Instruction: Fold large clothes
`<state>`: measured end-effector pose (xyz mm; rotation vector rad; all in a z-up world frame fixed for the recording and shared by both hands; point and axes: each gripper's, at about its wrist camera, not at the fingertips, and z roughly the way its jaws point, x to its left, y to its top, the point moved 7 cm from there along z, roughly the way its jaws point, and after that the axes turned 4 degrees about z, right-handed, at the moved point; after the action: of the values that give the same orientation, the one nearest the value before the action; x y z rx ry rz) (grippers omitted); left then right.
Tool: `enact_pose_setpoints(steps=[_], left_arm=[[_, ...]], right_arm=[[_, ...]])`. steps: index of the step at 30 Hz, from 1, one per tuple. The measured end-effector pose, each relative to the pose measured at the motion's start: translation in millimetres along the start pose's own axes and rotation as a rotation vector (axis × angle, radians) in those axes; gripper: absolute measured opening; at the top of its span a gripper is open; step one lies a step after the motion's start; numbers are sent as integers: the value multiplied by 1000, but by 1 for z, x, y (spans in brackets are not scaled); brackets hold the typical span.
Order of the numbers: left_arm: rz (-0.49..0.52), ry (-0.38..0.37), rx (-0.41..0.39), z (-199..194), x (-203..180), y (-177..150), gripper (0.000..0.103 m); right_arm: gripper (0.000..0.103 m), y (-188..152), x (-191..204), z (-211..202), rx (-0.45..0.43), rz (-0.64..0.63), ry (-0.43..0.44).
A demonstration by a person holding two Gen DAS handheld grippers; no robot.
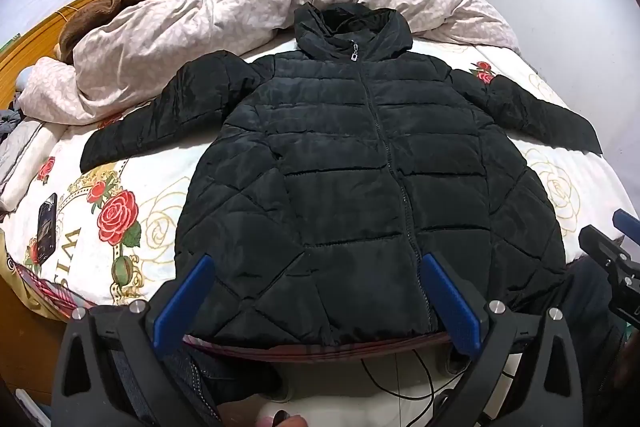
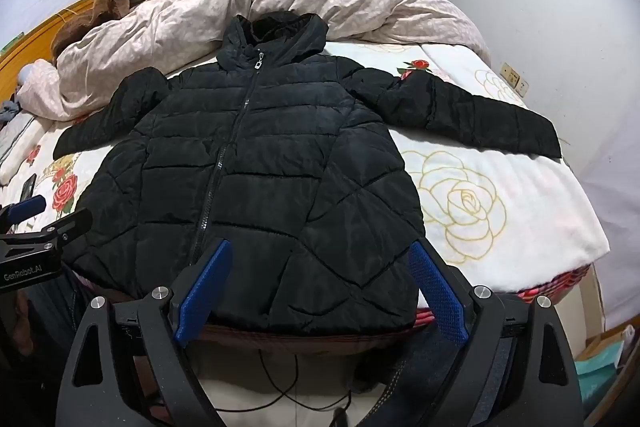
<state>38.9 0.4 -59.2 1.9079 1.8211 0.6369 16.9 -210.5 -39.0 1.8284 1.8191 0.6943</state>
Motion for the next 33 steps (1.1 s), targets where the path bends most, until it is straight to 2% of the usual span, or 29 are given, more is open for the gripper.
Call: enact_pose_setpoints(steps=[33], left_arm=[[-8, -3, 20, 4, 2, -4, 103]], right_arm=[[90, -2, -1, 3, 8, -2, -3]])
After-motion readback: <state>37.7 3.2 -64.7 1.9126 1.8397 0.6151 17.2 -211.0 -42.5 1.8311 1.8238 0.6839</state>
